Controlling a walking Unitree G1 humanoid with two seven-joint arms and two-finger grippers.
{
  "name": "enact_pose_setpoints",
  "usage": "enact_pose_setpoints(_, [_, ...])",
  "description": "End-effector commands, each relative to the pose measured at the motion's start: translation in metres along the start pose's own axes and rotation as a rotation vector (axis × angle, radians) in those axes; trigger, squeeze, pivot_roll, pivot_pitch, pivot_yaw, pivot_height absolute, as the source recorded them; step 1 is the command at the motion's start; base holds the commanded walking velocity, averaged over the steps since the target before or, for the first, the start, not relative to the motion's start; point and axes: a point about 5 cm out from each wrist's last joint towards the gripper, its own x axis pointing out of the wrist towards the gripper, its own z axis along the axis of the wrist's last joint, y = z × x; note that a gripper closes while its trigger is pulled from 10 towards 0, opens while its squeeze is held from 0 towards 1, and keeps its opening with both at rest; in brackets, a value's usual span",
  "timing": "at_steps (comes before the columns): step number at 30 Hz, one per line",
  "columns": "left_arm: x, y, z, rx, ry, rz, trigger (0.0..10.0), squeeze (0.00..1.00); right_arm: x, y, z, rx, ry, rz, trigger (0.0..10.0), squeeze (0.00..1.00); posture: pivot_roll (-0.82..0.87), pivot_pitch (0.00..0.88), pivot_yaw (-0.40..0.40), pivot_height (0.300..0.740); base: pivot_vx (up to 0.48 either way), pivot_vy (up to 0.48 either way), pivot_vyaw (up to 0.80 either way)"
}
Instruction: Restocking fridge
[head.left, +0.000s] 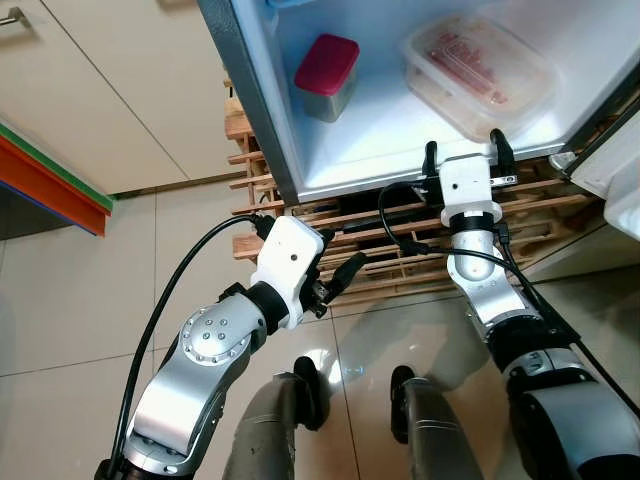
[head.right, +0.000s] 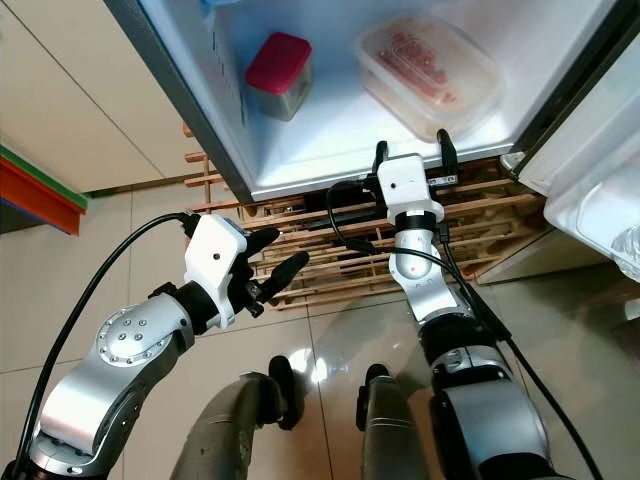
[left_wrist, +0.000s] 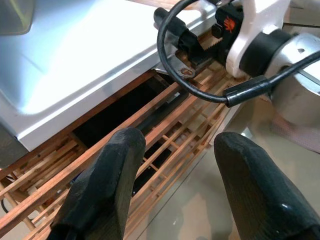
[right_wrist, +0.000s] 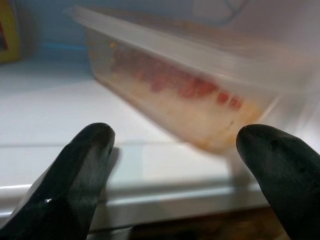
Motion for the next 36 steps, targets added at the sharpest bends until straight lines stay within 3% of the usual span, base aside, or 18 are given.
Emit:
enact_pose_setpoints(1, [0.000,0.000,-0.003,0.005,0.011,0.004,10.0,0.00,-0.010,0.007,-0.010,0.070,0.069,0.030,10.0,0.00,0.06,0.395,0.102,0.725,0.000,0.000,0.00])
enact_pose_setpoints(6, [0.002,0.000,-0.004,0.009,0.007,0.009,10.0,0.00,-0.030,0.025,-0.012,0.219,0.120,0.072,10.0,0.00,0.05,0.387,0.092,0.725,0.000,0.000,0.00])
enact_pose_setpoints(10, [0.004,0.001,-0.005,0.022,0.002,0.013,10.0,0.00,-0.042,0.028,-0.009,0.303,0.140,0.068,10.0,0.00,0.04,0.371,0.079,0.725,0.000,0.000,0.00])
enact_pose_setpoints(13, [0.005,0.005,-0.003,0.032,-0.011,0.033,10.0,0.00,-0.064,0.024,-0.002,0.353,0.151,0.073,10.0,0.00,0.00,0.341,0.054,0.725,0.000,0.000,0.00])
enact_pose_setpoints(17, [0.005,0.014,-0.002,0.054,-0.031,0.086,10.0,0.00,-0.105,0.013,0.011,0.303,0.166,0.103,10.0,0.00,-0.04,0.302,0.040,0.725,0.000,0.000,0.00])
enact_pose_setpoints(18, [0.005,0.019,-0.004,0.041,-0.035,0.127,10.0,0.00,-0.121,0.004,0.011,0.236,0.175,0.122,10.0,0.00,-0.06,0.269,0.036,0.725,0.000,0.000,0.00])
enact_pose_setpoints(19, [0.003,0.024,-0.004,0.022,-0.036,0.163,10.0,0.00,-0.126,-0.002,0.011,0.182,0.165,0.133,10.0,0.00,-0.07,0.252,0.037,0.725,0.000,0.000,0.00])
enact_pose_setpoints(23, [0.002,0.032,-0.005,-0.007,-0.040,0.227,10.0,0.00,-0.127,-0.019,0.005,0.090,0.154,0.110,10.0,0.00,-0.09,0.215,0.039,0.725,0.000,0.000,0.00])
enact_pose_setpoints(25, [0.002,0.039,-0.006,-0.044,-0.046,0.294,10.0,0.00,-0.131,-0.039,-0.002,0.050,0.209,0.004,10.0,0.00,-0.09,0.163,0.040,0.725,0.000,0.000,0.00])
enact_pose_setpoints(28, [0.001,0.041,-0.007,-0.049,-0.051,0.321,10.0,0.00,-0.135,-0.044,-0.001,0.044,0.233,-0.029,10.0,0.00,-0.09,0.153,0.041,0.725,0.000,0.000,0.00])
enact_pose_setpoints(30, [-0.001,0.054,-0.008,-0.009,-0.079,0.417,10.0,0.00,-0.133,-0.048,0.011,0.030,0.193,-0.059,10.0,0.00,-0.10,0.075,0.041,0.725,0.000,0.000,0.00])
enact_pose_setpoints(36, [-0.013,0.068,-0.024,0.061,-0.116,0.538,10.0,0.00,-0.124,-0.048,0.012,0.034,0.161,-0.085,10.0,0.00,-0.09,0.017,0.034,0.725,0.000,0.000,0.00])
